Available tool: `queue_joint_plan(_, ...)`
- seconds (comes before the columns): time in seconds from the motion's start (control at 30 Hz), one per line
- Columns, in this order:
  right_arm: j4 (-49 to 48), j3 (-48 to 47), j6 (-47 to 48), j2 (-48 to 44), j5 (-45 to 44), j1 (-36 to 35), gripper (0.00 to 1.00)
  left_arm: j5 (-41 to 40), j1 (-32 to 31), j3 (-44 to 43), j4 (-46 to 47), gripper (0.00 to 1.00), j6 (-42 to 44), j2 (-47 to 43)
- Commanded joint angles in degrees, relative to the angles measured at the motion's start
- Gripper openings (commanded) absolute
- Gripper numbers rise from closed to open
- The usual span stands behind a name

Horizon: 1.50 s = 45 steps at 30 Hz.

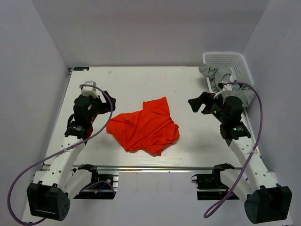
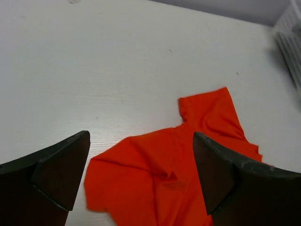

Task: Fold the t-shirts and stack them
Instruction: Flatten out the tshirt

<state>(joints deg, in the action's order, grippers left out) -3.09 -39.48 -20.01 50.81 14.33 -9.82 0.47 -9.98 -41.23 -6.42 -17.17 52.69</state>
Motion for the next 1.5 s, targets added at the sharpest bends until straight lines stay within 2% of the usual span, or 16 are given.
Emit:
queue_joint_plan(0.0,-0.6,1.0,-1.4,-0.3,1.1,0.0,0.9,12.8,-0.6,0.5,1.3,1.0,2.8,4.8)
queue_joint_plan(0.23,-1.0,2.0,0.8,5.1,1.2,-0.2,0.9,29.4,-1.8,0.3,0.7,1.0,6.0,19.9)
queue_joint_plan(0.27,-0.6,1.2,1.7,6.0,2.2,-0.4,0.9,29.4,-2.4,0.9,0.7,1.0,6.0,22.6)
queue_joint_plan(0.37,4.7,-3.4,3.6,11.7,2.7,-0.6,0.9,28.5,-3.8,2.8,0.7,0.97,6.0,23.4)
queue_joint_plan(0.4,5.5,-4.2,4.0,15.7,3.1,-0.6,0.9,28.5,-4.4,3.4,0.7,0.97,6.0,22.6)
queue_joint_plan(0.57,4.3,-6.8,3.7,24.2,5.2,-3.1,0.9,25.1,-6.1,5.5,1.2,0.97,6.0,18.8)
queue_joint_plan(0.77,2.0,-10.8,2.7,32.1,4.0,-6.5,0.9,22.6,-8.4,5.5,1.9,0.93,6.6,22.6)
queue_joint_plan(1.13,6.0,-19.7,2.6,45.6,0.1,-11.7,0.81,14.7,-10.6,0.5,-0.7,0.84,7.1,27.9)
queue_joint_plan(1.17,6.4,-21.0,2.5,46.2,-0.9,-11.9,0.81,13.9,-11.1,-0.1,-1.3,0.81,7.1,28.6)
queue_joint_plan(1.3,6.2,-22.1,2.1,49.6,-1.6,-13.0,0.8,13.3,-11.1,-1.1,-1.9,0.54,7.1,29.8)
queue_joint_plan(1.33,5.8,-22.8,1.7,50.6,-1.6,-13.3,0.8,13.9,-11.7,-1.1,-1.9,0.38,7.1,29.8)
queue_joint_plan(1.4,5.8,-24.6,1.8,52.5,-1.5,-13.6,0.8,14.4,-11.7,-1.7,-1.9,0.25,7.1,29.1)
queue_joint_plan(1.43,6.0,-25.3,1.7,54.0,-1.5,-14.0,0.8,14.4,-11.7,-1.7,-1.9,0.08,7.1,28.6)
queue_joint_plan(1.47,6.2,-27.3,1.8,54.8,-1.5,-14.2,0.8,14.4,-11.7,-1.7,-1.9,0.0,6.5,27.5)
